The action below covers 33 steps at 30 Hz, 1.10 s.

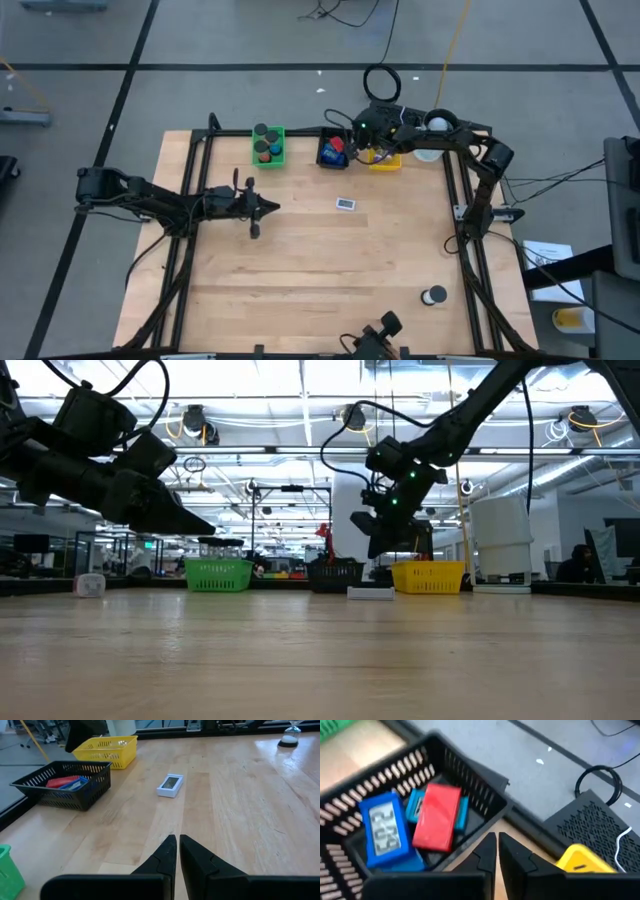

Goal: Pick & Place Office items
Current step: Adjust the black bin, then put the pink charger adapter into the yellow bin

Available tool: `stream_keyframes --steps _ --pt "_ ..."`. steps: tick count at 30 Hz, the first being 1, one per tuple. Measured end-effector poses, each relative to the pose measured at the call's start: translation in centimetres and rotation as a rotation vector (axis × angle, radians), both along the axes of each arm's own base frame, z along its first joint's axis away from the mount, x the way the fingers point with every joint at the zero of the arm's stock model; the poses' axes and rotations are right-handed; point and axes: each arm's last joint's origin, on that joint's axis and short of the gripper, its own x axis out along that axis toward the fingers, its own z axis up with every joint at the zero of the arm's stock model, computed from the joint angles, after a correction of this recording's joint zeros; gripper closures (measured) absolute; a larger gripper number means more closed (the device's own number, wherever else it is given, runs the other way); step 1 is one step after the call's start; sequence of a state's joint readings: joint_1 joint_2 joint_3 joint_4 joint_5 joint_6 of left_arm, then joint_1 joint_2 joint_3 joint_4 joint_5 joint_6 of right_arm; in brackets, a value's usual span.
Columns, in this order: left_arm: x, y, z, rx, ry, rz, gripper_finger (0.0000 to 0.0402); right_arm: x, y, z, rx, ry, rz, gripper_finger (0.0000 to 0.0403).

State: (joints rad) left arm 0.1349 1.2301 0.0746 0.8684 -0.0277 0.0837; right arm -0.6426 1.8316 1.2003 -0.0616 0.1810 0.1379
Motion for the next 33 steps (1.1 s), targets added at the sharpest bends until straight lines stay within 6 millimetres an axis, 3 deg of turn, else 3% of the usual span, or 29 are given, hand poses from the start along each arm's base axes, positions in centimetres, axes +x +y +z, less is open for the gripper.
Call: stream_keyframes --steps 14,18,27,30,33 --pt "0.0 0.0 0.0 -0.002 -0.002 0.001 0.0371 0.0 -1.1 -2.2 0.051 -0.006 -0.028 0.0402" --pt "0.0 0.0 0.0 0.001 -0.001 0.000 0.0371 0.5 -1.3 -1.6 0.049 -0.095 0.030 0.0402" --pt "0.0 0.0 0.0 -0.004 0.002 0.001 0.0371 0.4 -1.1 -1.6 0.035 -0.065 0.044 0.0402" --pt "0.0 0.0 -0.1 -0.017 0.011 0.005 0.0371 0.3 -0.1 -0.1 -0.015 -0.036 0.073 0.0402" --pt "0.0 0.0 -0.1 -0.019 0.012 0.005 0.0371 -0.2 2.6 1.2 -0.103 -0.014 0.102 0.0402"
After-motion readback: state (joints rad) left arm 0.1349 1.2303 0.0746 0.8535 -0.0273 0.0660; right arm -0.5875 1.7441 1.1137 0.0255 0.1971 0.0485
